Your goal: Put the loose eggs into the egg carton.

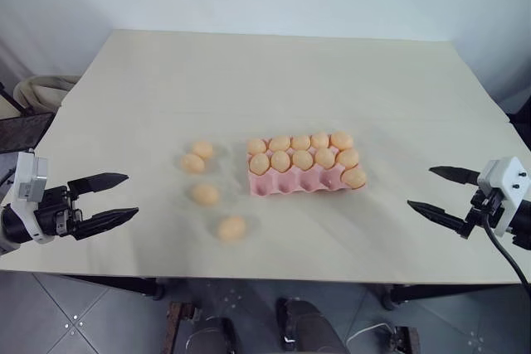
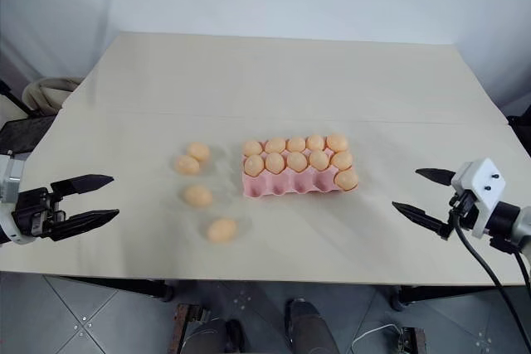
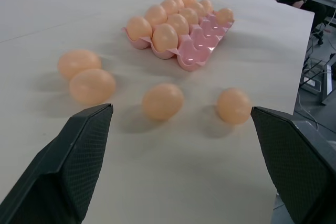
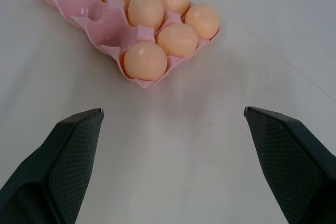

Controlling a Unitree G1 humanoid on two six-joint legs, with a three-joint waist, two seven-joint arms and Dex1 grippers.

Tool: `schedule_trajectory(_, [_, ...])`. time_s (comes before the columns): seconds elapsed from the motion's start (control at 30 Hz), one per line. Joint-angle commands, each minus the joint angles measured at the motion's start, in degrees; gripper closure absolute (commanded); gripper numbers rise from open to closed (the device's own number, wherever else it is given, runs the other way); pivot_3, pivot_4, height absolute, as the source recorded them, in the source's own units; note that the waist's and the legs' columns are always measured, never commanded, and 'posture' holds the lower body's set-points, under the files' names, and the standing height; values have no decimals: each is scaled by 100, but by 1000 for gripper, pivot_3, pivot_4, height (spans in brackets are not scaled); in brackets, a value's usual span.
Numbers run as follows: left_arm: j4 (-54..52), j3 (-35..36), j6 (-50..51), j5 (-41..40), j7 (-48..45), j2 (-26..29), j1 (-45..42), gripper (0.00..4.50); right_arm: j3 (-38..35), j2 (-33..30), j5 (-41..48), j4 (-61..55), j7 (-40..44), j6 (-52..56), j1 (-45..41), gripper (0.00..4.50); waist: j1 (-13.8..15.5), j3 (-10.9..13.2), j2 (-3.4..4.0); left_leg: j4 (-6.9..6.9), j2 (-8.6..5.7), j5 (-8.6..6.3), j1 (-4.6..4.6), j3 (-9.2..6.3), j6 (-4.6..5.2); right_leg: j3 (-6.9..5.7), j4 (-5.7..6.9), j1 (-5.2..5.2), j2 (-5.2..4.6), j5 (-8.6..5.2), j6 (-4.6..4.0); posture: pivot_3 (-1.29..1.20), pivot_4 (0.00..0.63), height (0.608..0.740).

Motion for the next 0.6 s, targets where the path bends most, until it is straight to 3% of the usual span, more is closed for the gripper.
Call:
schedule_trajectory(0.03, [36, 37, -29, -6, -50, 39, -11, 13, -71, -34, 42, -148, -49, -1, -10, 0, 0, 0, 0, 0, 0, 0, 0, 0, 0, 0, 0, 0, 0, 0, 0, 0, 150, 740])
schedule_trajectory(0.17, [117, -36, -232, 223, 218, -31, -143, 13, -34, -13, 47, -190, -99, 32, -8, 0, -3, 0, 0, 1, 0, 0, 0, 0, 0, 1, 0, 0, 0, 0, 0, 0, 150, 740])
schedule_trajectory(0.37, [-269, -35, 299, 117, 592, 0, -14, 13, 55, -25, 60, -121, -113, 33, -91, 0, -3, 0, 0, 0, 0, 0, -1, 0, 1, 1, 0, 0, 0, 0, 0, 0, 150, 740])
schedule_trajectory(0.6, [-1275, 139, 444, -6, 1083, -282, 483, 13, 109, -89, 49, 52, 53, -7, -188, 0, 0, 0, 0, -2, 1, 0, -1, 0, 1, 1, 0, 0, 1, 1, 2, 0, 150, 740])
